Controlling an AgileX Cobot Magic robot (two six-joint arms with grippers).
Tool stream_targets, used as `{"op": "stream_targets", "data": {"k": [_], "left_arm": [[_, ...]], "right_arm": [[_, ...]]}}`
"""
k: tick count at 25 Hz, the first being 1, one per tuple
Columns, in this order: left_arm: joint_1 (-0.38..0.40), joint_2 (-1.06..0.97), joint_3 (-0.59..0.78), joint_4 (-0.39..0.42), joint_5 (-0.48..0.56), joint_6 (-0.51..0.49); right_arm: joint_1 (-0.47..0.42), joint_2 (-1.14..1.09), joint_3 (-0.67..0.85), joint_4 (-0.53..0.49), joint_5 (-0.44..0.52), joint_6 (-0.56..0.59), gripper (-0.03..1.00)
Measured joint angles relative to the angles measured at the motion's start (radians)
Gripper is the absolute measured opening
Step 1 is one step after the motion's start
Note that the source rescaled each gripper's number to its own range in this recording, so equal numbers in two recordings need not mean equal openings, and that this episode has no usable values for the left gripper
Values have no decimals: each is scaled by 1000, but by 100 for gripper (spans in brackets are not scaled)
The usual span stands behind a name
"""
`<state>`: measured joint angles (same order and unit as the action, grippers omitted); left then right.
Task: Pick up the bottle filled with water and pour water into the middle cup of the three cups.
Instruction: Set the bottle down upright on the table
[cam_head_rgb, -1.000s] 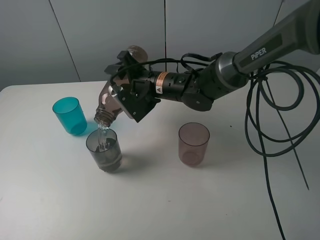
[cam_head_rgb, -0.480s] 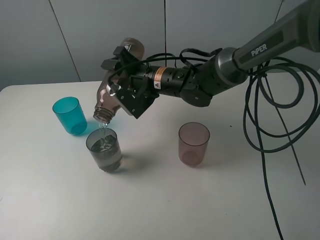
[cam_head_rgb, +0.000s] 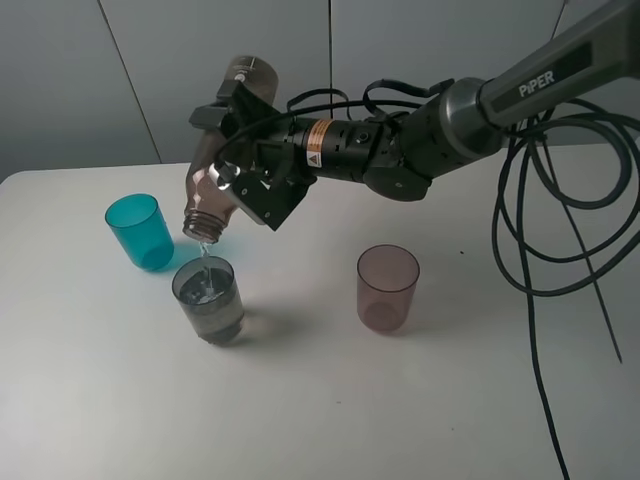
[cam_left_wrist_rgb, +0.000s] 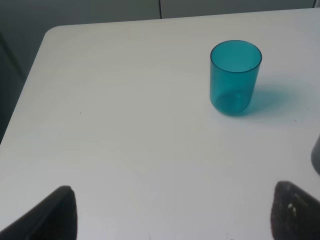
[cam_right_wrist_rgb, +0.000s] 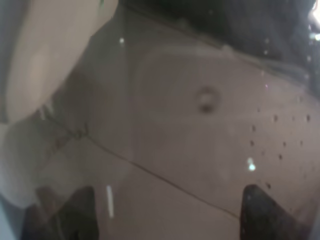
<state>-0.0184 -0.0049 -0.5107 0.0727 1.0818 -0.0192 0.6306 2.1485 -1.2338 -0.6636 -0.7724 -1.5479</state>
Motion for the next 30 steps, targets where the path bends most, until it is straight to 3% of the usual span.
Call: {"op": "stream_targets", "data": {"k": [9,16,19,23,30], "left_arm": [[0,0,0,0,0,0],[0,0,0,0,0,0],[0,0,0,0,0,0],[0,0,0,0,0,0],[0,0,0,0,0,0]], "right_arm": [[2,0,0,-5,0,-3,0],[2,0,0,-7,4,70,0],[2,0,0,-18,24,227,0],[2,-2,0,-33,36,542,0],[-5,-49,0,-53,82,1210,0]]}}
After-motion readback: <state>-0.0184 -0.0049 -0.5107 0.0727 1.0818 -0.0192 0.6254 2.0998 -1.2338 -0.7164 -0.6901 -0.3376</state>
